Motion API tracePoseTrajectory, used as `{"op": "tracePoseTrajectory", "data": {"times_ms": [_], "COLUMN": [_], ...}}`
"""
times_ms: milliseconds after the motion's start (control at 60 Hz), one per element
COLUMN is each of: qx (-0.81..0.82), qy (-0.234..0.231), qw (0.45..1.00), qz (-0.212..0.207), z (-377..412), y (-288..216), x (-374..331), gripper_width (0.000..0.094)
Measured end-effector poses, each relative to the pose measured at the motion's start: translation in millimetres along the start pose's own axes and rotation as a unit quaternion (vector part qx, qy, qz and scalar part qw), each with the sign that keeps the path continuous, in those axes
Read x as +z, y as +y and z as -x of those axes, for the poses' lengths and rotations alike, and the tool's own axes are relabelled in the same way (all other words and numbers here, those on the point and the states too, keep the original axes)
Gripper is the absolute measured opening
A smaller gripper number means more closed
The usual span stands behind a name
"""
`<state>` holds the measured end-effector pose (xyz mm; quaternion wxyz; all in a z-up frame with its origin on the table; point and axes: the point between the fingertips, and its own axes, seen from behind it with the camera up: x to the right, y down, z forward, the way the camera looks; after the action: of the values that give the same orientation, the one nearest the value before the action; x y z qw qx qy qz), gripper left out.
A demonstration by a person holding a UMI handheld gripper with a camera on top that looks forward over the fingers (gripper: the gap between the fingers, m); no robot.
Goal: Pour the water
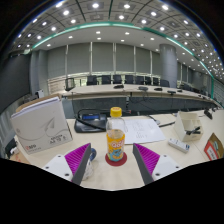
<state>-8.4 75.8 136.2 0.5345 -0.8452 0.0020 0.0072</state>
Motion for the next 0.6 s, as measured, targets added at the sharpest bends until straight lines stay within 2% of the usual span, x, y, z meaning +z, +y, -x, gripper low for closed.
{"op": "tracePoseTrajectory", "data": {"times_ms": [233, 433, 600], "qx": [-0.009, -0.018, -0.013], "qy": [0.046, 0.030, 0.024], "qw": [0.998, 0.998, 0.999], "qz": [0.038, 0.045, 0.041], "z": [51.3, 104.6, 125.4], "y": [10.5, 27.1, 32.5], "x": [-170.4, -291.6, -349.7], "gripper_width": [0.0857, 0.0861, 0.0861]}}
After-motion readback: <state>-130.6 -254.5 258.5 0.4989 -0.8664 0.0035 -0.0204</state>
